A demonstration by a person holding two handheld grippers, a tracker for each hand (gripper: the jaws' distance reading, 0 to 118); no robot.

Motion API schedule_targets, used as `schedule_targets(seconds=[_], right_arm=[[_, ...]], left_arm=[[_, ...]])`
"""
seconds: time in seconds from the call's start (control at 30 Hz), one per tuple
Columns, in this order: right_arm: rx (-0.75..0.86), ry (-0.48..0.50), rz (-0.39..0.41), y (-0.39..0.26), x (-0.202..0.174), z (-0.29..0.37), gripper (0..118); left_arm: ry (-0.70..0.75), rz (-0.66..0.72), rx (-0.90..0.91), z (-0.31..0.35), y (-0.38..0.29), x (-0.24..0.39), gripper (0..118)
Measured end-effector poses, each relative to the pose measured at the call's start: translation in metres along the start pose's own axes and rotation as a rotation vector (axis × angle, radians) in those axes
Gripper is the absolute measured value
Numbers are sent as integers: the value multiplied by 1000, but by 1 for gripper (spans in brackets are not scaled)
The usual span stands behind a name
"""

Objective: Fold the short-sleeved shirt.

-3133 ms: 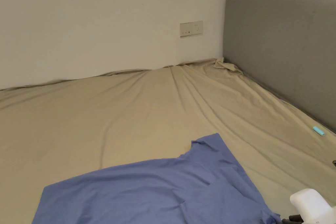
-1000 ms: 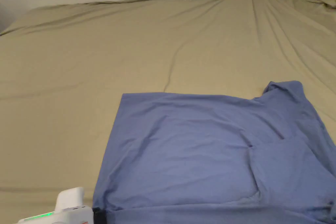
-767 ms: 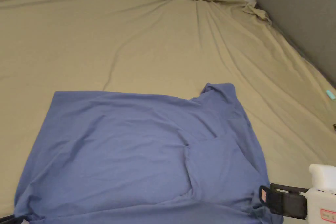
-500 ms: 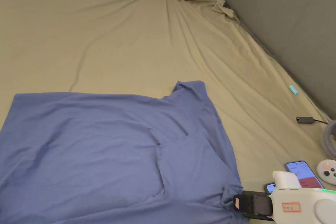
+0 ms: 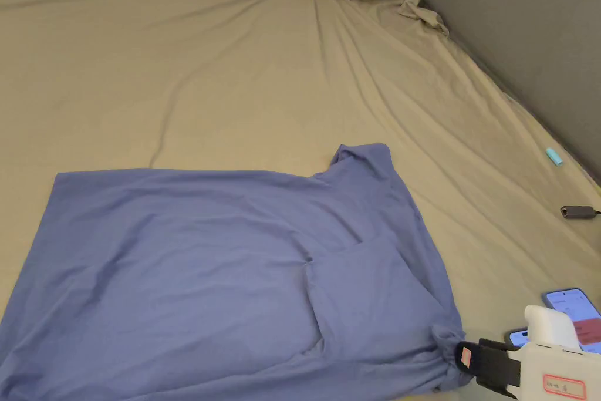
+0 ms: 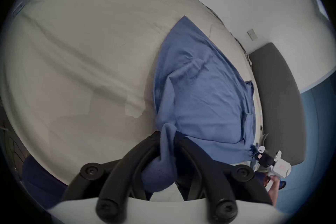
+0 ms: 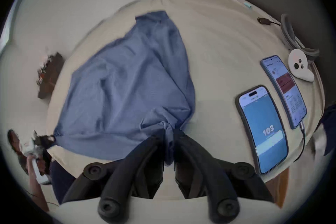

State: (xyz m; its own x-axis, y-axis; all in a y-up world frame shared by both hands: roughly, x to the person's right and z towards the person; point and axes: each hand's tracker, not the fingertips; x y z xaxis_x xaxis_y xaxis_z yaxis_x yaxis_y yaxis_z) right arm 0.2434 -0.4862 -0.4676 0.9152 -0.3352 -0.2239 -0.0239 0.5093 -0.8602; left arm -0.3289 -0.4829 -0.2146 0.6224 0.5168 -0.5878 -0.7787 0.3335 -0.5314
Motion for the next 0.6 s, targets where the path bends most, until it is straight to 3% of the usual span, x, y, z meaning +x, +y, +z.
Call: schedule_targets(seconds=[0.17, 0.27, 0.5, 0.6], right_arm=[[136, 10, -7, 17, -3, 3, 8], [205, -25, 59, 37, -16, -1, 8], [245, -60, 113, 102, -41, -35, 8], [281, -141, 162, 127, -47, -54, 8]], left_arm=[[-74, 63, 41, 4, 19, 2, 11], [-150, 114, 68, 3, 33, 10, 11], [-260, 199, 151, -20, 86, 34, 11], [-266, 285, 177, -36, 112, 30, 12]])
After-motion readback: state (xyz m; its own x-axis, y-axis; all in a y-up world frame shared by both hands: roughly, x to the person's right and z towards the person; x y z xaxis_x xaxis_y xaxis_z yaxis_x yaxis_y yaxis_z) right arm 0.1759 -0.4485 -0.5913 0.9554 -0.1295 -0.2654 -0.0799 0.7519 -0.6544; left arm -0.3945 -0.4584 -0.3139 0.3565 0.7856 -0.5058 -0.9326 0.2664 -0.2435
